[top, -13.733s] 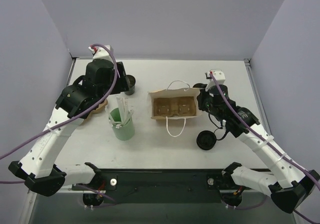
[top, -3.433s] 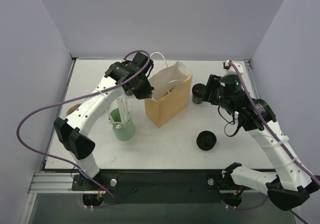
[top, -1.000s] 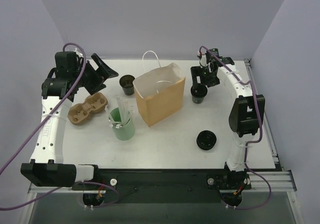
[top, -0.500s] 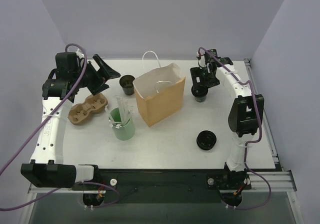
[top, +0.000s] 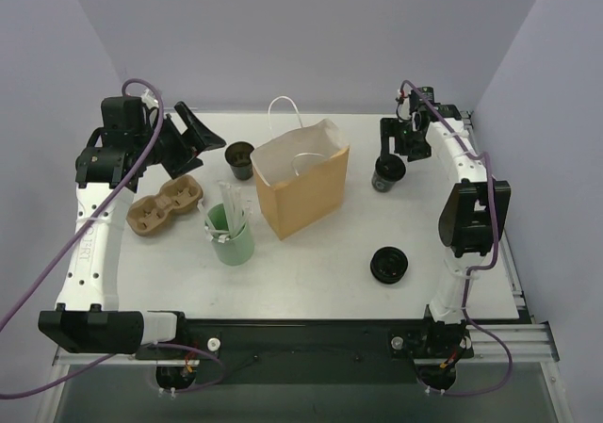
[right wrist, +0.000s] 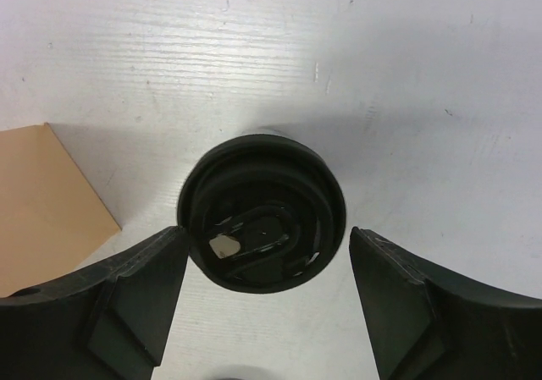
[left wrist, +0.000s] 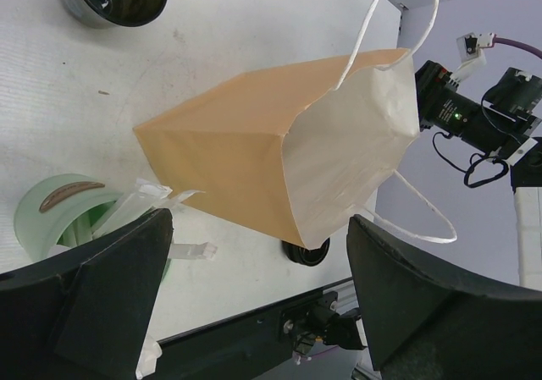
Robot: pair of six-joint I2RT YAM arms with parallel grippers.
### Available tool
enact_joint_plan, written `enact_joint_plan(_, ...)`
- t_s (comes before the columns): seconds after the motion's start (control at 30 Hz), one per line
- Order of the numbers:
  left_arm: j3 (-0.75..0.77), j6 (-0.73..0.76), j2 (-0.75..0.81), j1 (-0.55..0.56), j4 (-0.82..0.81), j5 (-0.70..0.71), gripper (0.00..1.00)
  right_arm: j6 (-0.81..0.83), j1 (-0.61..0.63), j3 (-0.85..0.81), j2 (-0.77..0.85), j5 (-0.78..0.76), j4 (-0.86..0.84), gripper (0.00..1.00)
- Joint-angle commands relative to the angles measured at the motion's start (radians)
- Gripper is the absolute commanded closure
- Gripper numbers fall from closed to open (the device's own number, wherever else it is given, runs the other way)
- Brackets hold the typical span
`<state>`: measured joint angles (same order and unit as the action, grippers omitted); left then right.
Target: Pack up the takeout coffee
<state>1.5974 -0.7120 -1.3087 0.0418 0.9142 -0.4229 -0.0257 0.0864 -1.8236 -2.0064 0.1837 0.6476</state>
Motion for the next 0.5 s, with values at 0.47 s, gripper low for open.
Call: enact_joint_plan(0.47,-0.004,0.002,0.005,-0.005,-0.012,-0.020,0.07,0.041,0.016,-0.055,0.040,0.034,0.029,0.17)
